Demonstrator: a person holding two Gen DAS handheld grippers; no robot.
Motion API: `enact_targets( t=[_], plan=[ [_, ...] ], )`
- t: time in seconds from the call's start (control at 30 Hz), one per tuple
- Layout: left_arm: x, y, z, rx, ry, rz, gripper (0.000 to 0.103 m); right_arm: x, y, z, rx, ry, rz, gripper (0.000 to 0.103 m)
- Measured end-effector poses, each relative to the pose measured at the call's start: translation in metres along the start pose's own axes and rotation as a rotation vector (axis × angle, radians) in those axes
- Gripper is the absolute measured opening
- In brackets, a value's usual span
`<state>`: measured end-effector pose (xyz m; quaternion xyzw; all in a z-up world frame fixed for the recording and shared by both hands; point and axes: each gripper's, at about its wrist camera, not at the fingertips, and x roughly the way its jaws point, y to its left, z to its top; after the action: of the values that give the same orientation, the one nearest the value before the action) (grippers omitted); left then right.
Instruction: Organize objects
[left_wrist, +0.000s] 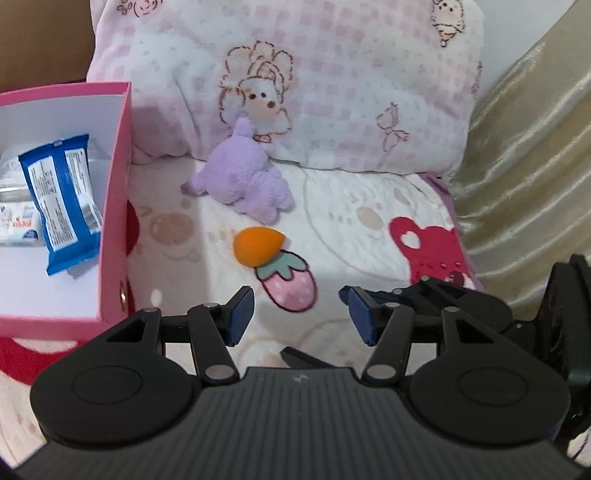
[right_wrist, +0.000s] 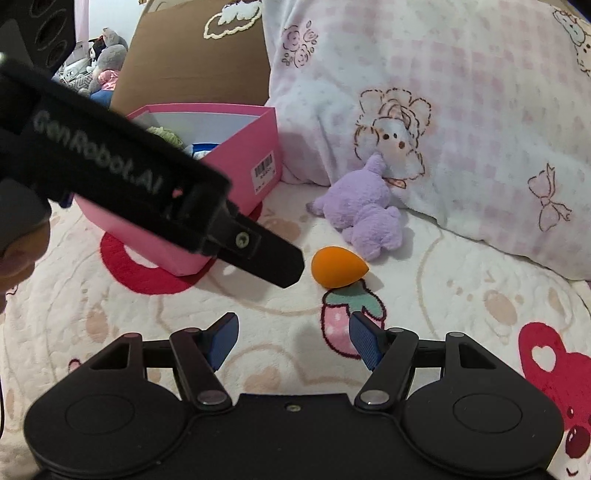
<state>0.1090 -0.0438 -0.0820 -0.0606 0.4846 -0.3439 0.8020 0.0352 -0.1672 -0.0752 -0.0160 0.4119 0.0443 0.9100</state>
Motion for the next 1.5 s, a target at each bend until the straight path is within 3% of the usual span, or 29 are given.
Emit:
enact_targets(
  t=[0.17, 0.33, 0.47, 0.53, 0.77, 1.13, 1.2, 1.5],
  plan=[
    [0.013, 0.011, 0.003, 0.000, -0.050, 0.018, 0.054, 0.016, -0.009, 0.005, -0.014, -0.038, 0.003, 0.071],
    [0.026, 0.012, 0.005, 0.041, -0.092, 0.029, 0.054, 0.026, 0.002, 0.001, -0.103, -0.186, -0.034, 0.071],
    [0.032, 0.005, 0.006, 0.083, -0.117, 0.067, 0.054, 0.042, 0.009, 0.000, -0.139, -0.175, -0.079, 0.071],
    [0.035, 0.003, 0.005, 0.103, -0.124, 0.085, 0.054, 0.048, 0.005, 0.001, -0.100, -0.181, -0.076, 0.071],
    [0.058, 0.013, 0.005, 0.051, -0.114, 0.085, 0.052, 0.067, -0.007, -0.005, -0.011, -0.171, -0.147, 0.074],
    [0.082, 0.023, 0.006, 0.006, -0.112, 0.086, 0.041, 0.076, -0.033, -0.020, 0.135, -0.146, -0.025, 0.074],
    [0.083, 0.024, 0.005, 0.009, -0.121, 0.080, 0.040, 0.080, -0.036, -0.017, 0.163, -0.116, 0.043, 0.075],
    [0.094, 0.026, 0.010, -0.019, -0.090, 0.083, 0.040, 0.091, -0.050, -0.028, 0.269, -0.109, 0.104, 0.076]
  ],
)
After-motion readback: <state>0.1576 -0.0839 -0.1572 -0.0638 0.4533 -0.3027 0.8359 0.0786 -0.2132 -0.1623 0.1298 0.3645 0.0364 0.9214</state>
